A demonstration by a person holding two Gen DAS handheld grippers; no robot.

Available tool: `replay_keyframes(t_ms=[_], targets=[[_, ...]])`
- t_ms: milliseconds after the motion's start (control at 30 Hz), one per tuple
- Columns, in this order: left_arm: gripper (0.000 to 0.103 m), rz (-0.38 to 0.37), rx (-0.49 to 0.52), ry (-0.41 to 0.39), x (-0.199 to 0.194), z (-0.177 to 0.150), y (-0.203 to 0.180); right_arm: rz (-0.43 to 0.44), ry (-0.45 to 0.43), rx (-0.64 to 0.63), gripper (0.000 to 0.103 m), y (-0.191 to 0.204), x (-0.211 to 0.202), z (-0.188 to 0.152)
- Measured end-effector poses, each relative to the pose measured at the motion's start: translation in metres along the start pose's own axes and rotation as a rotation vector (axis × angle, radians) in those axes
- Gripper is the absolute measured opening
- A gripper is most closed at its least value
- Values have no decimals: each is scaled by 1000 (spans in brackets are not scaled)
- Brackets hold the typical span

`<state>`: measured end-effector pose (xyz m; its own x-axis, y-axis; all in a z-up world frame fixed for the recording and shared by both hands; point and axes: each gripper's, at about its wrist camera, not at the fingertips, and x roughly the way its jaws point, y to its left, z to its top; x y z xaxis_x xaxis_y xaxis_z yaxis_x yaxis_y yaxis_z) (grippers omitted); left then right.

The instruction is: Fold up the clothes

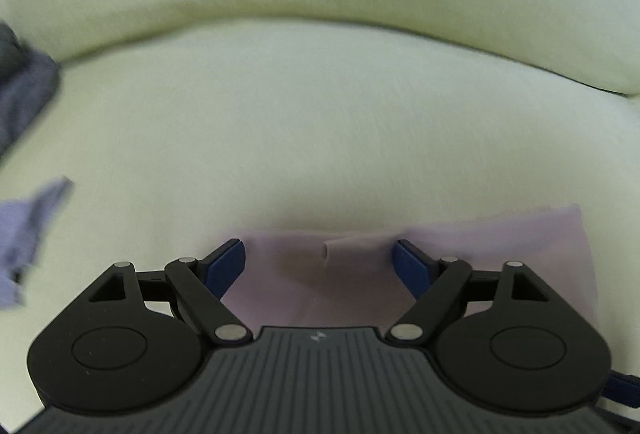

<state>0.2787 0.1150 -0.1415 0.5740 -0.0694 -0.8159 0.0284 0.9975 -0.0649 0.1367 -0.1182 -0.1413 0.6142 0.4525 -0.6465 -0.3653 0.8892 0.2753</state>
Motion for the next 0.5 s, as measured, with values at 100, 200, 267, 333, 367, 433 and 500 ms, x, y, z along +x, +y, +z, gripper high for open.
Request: replay_keyframes(t_ms=[100,200,267,333,367,433,500], targets=[[83,-11,-18,4,-20,-11,-3,-6,-6,-20,23,7,-6,-6],[83,-14,-11,16,-24,-18,-4,-8,-6,17,23,9,-10,-13],[83,-15,-14,29,-24,-25,-4,-20,-5,22,23,10,-8,-14],[83,-21,-19,47,-17,-30,-5,-27,-2,25,23,11,-7,-15],[83,-23,-20,53,-17,-35,-5,-31,-3,23,23,12,-7,-15],[83,-17,-10,66,-16,-47,-9,-33,-4,16,23,15,-12,-14],[84,-4,-5,102,-2,-56,-10,-55,28,-11,23,15,-5,-18]])
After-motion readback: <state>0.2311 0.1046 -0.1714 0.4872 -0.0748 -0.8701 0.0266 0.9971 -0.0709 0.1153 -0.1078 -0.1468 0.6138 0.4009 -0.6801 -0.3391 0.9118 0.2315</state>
